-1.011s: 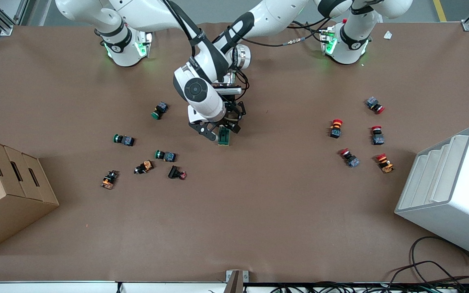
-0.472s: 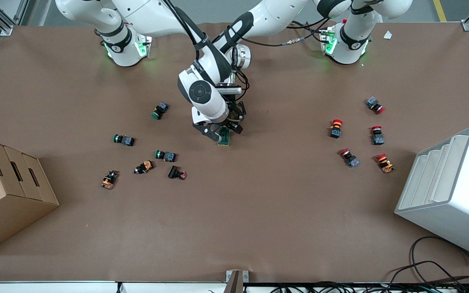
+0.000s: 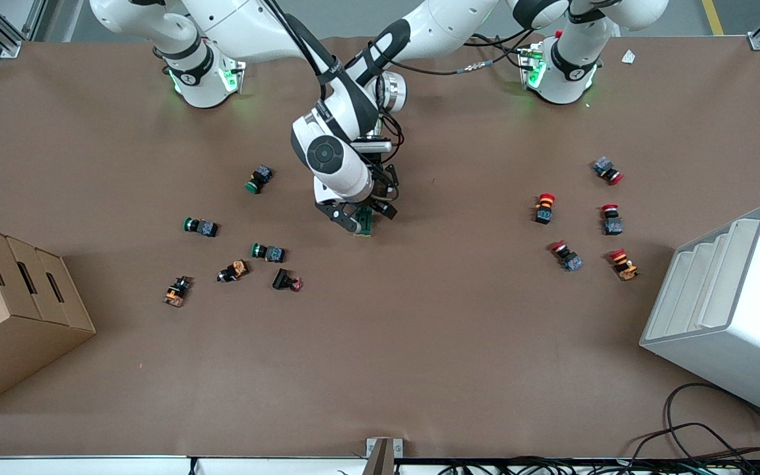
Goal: Close load switch with both arms
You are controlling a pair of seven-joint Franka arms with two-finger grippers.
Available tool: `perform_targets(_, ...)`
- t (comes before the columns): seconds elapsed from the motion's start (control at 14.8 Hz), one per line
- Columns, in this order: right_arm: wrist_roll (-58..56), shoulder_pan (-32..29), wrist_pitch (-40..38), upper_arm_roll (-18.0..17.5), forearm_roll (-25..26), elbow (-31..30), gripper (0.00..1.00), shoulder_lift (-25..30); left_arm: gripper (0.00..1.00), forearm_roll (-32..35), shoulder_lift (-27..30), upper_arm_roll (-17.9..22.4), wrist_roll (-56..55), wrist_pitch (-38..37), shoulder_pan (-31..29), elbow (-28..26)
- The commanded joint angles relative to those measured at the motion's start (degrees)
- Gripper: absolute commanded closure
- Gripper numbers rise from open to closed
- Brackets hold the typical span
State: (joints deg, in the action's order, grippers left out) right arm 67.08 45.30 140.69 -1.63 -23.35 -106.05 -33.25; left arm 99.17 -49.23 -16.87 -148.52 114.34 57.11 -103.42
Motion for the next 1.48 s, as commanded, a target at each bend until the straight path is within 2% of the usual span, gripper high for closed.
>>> perform_targets(0.0, -0.2, -2.0, -3.6, -0.2, -1.3, 5.8, 0.0, -0.6, 0.01, 0.5, -4.1, 0.0, -1.2, 3.1, 0.7, 1.3)
perform_targets(0.81, -1.1, -3.1, -4.3, 0.1, -0.3, 8.8, 0.0, -1.9, 0.01, 0.3, -4.1, 0.1, -0.7, 3.0, 0.6, 2.7)
perform_targets(1.42, -6.1, -4.6, -4.2, 0.2, -0.2, 9.3, 0.0, -2.6, 0.01, 0.3, -4.2, 0.4, -0.6, 3.0, 0.5, 3.3)
